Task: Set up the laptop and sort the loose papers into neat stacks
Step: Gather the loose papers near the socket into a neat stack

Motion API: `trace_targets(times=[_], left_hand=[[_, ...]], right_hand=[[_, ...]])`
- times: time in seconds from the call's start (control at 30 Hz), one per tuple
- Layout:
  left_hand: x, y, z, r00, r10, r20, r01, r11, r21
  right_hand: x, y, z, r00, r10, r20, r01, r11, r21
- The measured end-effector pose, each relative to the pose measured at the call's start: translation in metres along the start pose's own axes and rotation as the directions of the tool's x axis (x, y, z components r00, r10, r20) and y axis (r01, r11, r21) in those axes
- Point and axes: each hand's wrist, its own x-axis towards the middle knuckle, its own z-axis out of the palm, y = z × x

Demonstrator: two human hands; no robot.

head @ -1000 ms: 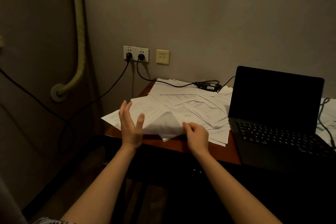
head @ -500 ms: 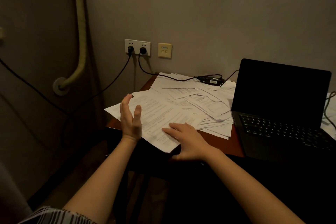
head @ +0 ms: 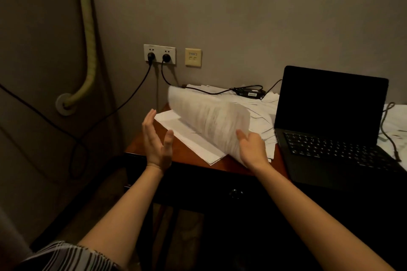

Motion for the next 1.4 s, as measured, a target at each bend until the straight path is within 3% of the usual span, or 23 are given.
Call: trace_targets(times=[0.1,0.17,0.23,0.27,0.3,0.37,0.4,0.47,0.53,0.57,0.67,0.73,0.8,0.87,0.97,1.03,1.17,1.27,1.33,1.4], left_hand=[[-0.002,0.003,0.000,0.997,-0.068,0.041,0.067,0.998,0.012],[0.000,0.006,0.000,0.986,-0.139,0.095,0.142,0.989,-0.032],[0.007,0.011,0.000,0.948,-0.256,0.189,0.281,0.953,-0.118],[0.011,0.014,0.000,0.908,-0.334,0.252,0.385,0.902,-0.193],[0.014,0.021,-0.003,0.838,-0.428,0.338,0.529,0.790,-0.310],[0.018,0.032,-0.011,0.632,-0.540,0.555,0.775,0.434,-0.460],[0.021,0.038,-0.020,0.553,-0.528,0.645,0.833,0.328,-0.446],[0.025,0.053,-0.042,0.466,-0.491,0.736,0.881,0.331,-0.337],[0.028,0.059,-0.056,0.402,-0.533,0.744,0.904,0.361,-0.230],[0.028,0.060,-0.060,0.401,-0.582,0.707,0.903,0.378,-0.201],[0.012,0.049,-0.070,0.533,-0.651,0.540,0.840,0.486,-0.242],[-0.011,0.033,-0.079,0.597,-0.616,0.514,0.798,0.522,-0.301],[-0.038,0.015,-0.088,0.617,-0.605,0.503,0.786,0.491,-0.375],[-0.064,0.003,-0.096,0.631,-0.641,0.438,0.773,0.470,-0.426],[-0.091,-0.002,-0.103,0.633,-0.657,0.409,0.769,0.475,-0.427],[-0.104,-0.002,-0.106,0.599,-0.675,0.432,0.794,0.428,-0.432],[-0.119,0.000,-0.107,0.565,-0.671,0.480,0.819,0.389,-0.421],[-0.121,0.005,-0.107,0.563,-0.658,0.501,0.821,0.377,-0.428],[-0.121,0.009,-0.110,0.560,-0.653,0.510,0.826,0.390,-0.407],[-0.122,0.012,-0.115,0.554,-0.648,0.523,0.831,0.400,-0.386]], right_hand=[[0.001,-0.011,0.000,0.986,-0.066,-0.152,0.079,0.993,0.082],[0.002,-0.019,0.003,0.956,-0.208,-0.205,0.229,0.970,0.082],[0.001,-0.028,0.003,0.900,-0.392,-0.189,0.391,0.919,-0.043],[0.000,-0.031,0.005,0.866,-0.482,-0.134,0.466,0.874,-0.137],[-0.001,-0.032,0.008,0.831,-0.552,-0.063,0.528,0.820,-0.223],[-0.005,-0.034,0.018,0.764,-0.638,0.097,0.627,0.699,-0.343],[-0.010,-0.034,0.022,0.717,-0.675,0.172,0.684,0.636,-0.356],[-0.016,-0.028,0.034,0.606,-0.740,0.292,0.792,0.526,-0.310],[-0.026,-0.027,0.046,0.558,-0.709,0.433,0.830,0.482,-0.280],[-0.030,-0.026,0.051,0.561,-0.660,0.499,0.825,0.497,-0.269],[-0.034,-0.021,0.053,0.571,-0.437,0.694,0.758,0.605,-0.243],[-0.030,-0.012,0.045,0.649,-0.327,0.687,0.668,0.676,-0.309],[-0.024,0.006,0.033,0.746,-0.214,0.630,0.560,0.713,-0.422],[-0.022,0.025,0.024,0.782,-0.139,0.608,0.537,0.646,-0.543],[-0.022,0.039,0.021,0.820,-0.264,0.508,0.569,0.473,-0.673],[-0.021,0.040,0.019,0.831,-0.366,0.420,0.555,0.496,-0.668],[-0.022,0.048,0.014,0.833,-0.360,0.421,0.542,0.686,-0.486],[-0.021,0.042,0.009,0.908,-0.358,0.216,0.415,0.835,-0.362],[-0.012,0.036,0.002,0.969,-0.240,0.064,0.248,0.937,-0.248],[-0.005,0.030,-0.001,1.000,-0.017,-0.022,0.018,0.998,0.052]])
